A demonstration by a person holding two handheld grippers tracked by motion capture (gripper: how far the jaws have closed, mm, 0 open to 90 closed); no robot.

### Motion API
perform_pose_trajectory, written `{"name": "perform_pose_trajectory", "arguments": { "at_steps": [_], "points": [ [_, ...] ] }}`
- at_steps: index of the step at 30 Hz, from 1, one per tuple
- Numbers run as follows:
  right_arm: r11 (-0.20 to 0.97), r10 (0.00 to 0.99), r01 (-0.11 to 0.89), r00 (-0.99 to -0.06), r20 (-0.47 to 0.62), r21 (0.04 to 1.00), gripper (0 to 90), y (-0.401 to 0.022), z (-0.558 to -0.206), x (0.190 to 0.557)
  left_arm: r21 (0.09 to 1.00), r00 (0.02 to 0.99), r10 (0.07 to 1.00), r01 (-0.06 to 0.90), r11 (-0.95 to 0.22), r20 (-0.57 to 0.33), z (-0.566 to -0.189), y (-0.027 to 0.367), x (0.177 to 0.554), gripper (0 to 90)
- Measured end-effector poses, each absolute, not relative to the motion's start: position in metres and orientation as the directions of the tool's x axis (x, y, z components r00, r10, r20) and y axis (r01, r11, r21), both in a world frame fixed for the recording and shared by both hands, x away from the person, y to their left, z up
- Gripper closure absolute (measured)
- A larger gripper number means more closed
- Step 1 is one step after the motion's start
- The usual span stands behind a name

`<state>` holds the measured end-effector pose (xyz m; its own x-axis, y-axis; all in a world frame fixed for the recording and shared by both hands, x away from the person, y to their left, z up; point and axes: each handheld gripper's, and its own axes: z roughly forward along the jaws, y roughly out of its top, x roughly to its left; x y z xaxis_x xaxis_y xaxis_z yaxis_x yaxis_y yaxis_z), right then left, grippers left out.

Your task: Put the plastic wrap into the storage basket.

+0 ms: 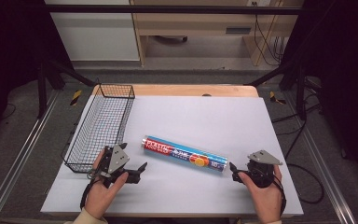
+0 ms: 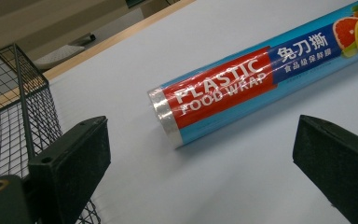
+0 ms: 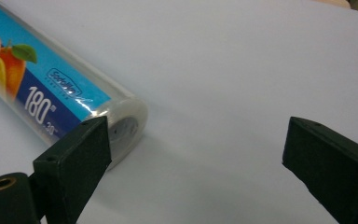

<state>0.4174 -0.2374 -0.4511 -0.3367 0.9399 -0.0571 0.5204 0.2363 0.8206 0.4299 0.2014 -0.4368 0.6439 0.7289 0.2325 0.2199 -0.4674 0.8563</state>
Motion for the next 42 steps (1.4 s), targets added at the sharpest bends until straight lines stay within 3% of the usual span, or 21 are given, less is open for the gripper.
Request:
{"name": "perform_pose_trajectory", "arguments": {
  "at_steps": [13,17,23,28,35,42],
  "points": [
    [0.387,0.863,0.468,-0.486,-0.134,0.795,6.7,-0.225,-0.419,0.424,0.837,0.670,0.700,0.217,-0.503,0.247,-0.442,0.196,0.431,3.8],
    [0.485,0.794,0.430,-0.581,-0.178,0.761,10.8,-0.210,-0.399,0.437,0.839,0.673,0.697,0.212,-0.501,0.247,-0.442,0.197,0.431,3.9],
    [0.552,0.723,0.389,-0.665,-0.190,0.737,9.8,-0.188,-0.388,0.456,0.836,0.675,0.695,0.214,-0.505,0.248,-0.442,0.197,0.432,3.8],
    [0.623,0.647,0.366,-0.738,-0.193,0.691,12.8,-0.170,-0.390,0.471,0.833,0.678,0.692,0.215,-0.509,0.248,-0.442,0.196,0.432,3.8],
    [0.699,0.546,0.379,-0.831,-0.110,0.606,14.5,-0.151,-0.405,0.488,0.827,0.682,0.689,0.224,-0.515,0.245,-0.443,0.196,0.432,3.9],
    [0.746,0.498,0.376,-0.863,-0.086,0.550,16.0,-0.129,-0.425,0.496,0.827,0.685,0.684,0.215,-0.520,0.252,-0.443,0.195,0.432,3.9]
  ]
}}
